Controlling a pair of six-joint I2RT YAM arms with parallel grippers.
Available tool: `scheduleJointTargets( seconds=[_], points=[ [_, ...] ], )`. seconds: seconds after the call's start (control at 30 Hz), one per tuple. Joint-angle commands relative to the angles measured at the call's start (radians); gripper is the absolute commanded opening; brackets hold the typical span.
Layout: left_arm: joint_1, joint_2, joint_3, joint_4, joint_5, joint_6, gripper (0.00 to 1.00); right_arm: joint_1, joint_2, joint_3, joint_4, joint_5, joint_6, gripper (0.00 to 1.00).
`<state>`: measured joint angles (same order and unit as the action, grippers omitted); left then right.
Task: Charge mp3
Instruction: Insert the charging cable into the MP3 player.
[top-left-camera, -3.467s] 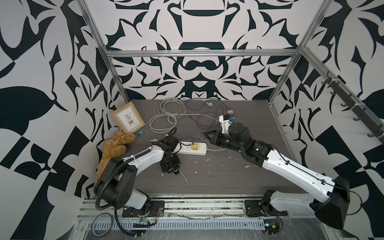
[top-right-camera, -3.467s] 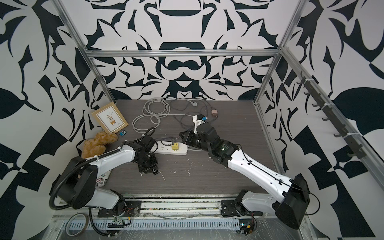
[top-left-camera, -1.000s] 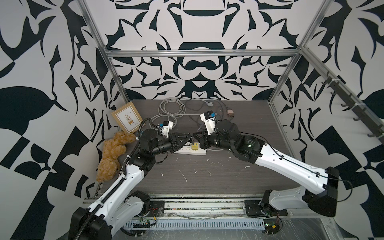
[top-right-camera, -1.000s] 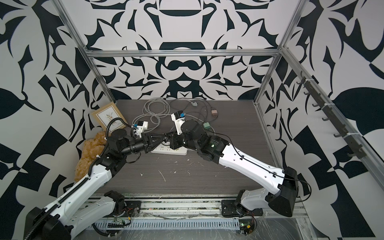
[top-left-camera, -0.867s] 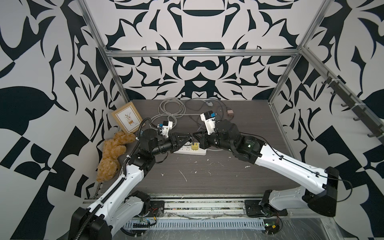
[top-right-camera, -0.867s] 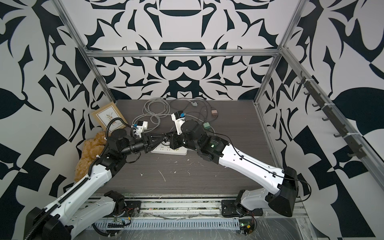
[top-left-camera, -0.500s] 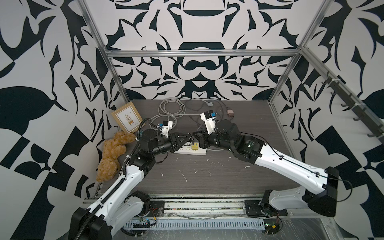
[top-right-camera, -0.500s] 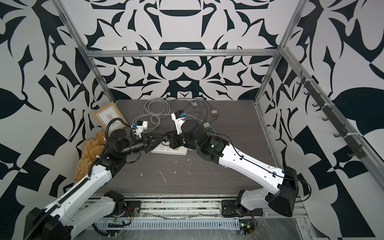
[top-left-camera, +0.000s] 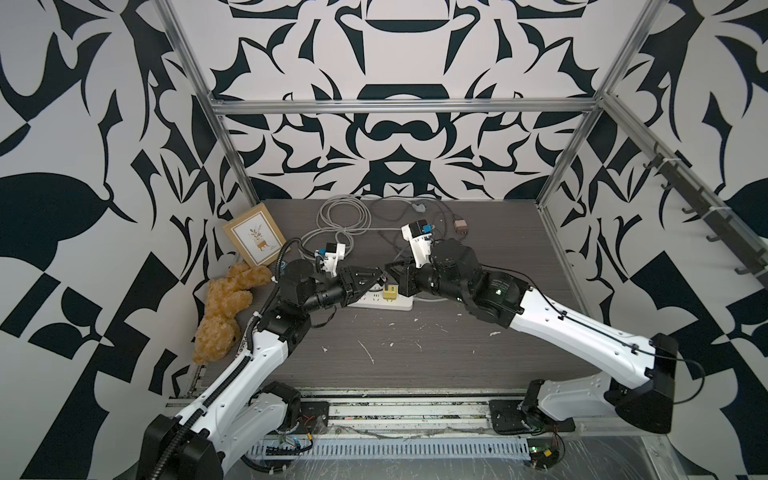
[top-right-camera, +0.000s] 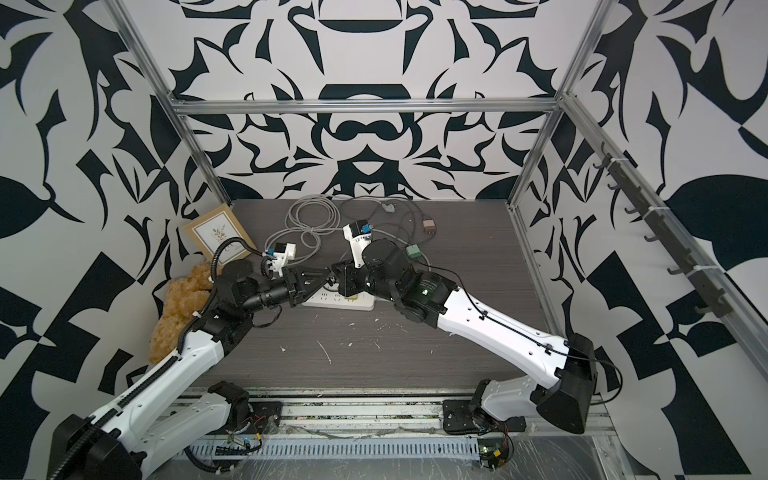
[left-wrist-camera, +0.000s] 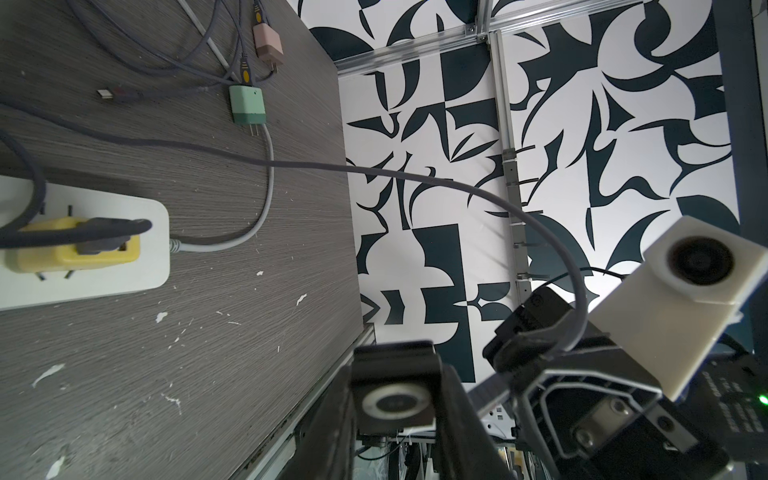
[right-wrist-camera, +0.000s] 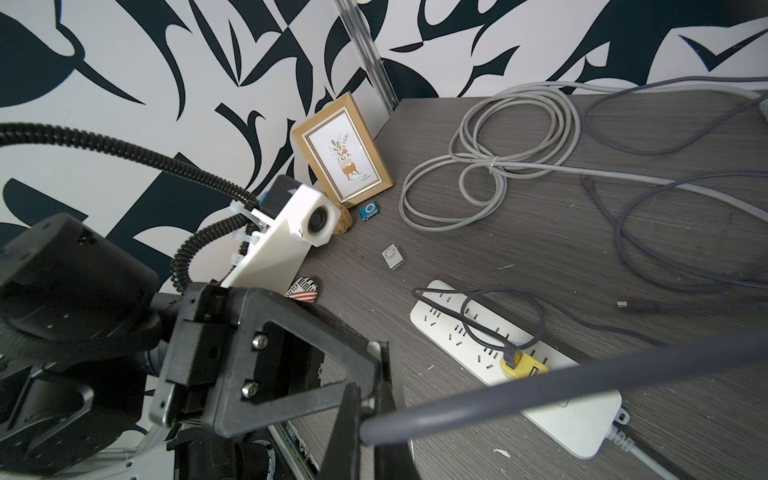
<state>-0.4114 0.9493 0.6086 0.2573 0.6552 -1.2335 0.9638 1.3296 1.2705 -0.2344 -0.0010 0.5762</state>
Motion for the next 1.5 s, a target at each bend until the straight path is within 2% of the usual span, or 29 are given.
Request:
scheduleJointTargets(
  seconds=[0.0, 1.03, 1.47],
  points=[
    [0.003, -0.012, -0.019, 0.026, 0.010, 0.002, 0.00, 0.000, -0.024, 0.033, 0.049, 0.002, 0.006, 0.00],
    [0.005, -0.014, -0.010, 0.058, 0.000, -0.003, 0.00, -0.005, -0.034, -0.043, 0.027, 0.011, 0.027, 0.00],
    [0.005, 0.000, -0.001, 0.102, 0.044, -0.002, 0.00, -0.017, -0.007, -0.046, 0.046, 0.018, 0.030, 0.00]
  ],
)
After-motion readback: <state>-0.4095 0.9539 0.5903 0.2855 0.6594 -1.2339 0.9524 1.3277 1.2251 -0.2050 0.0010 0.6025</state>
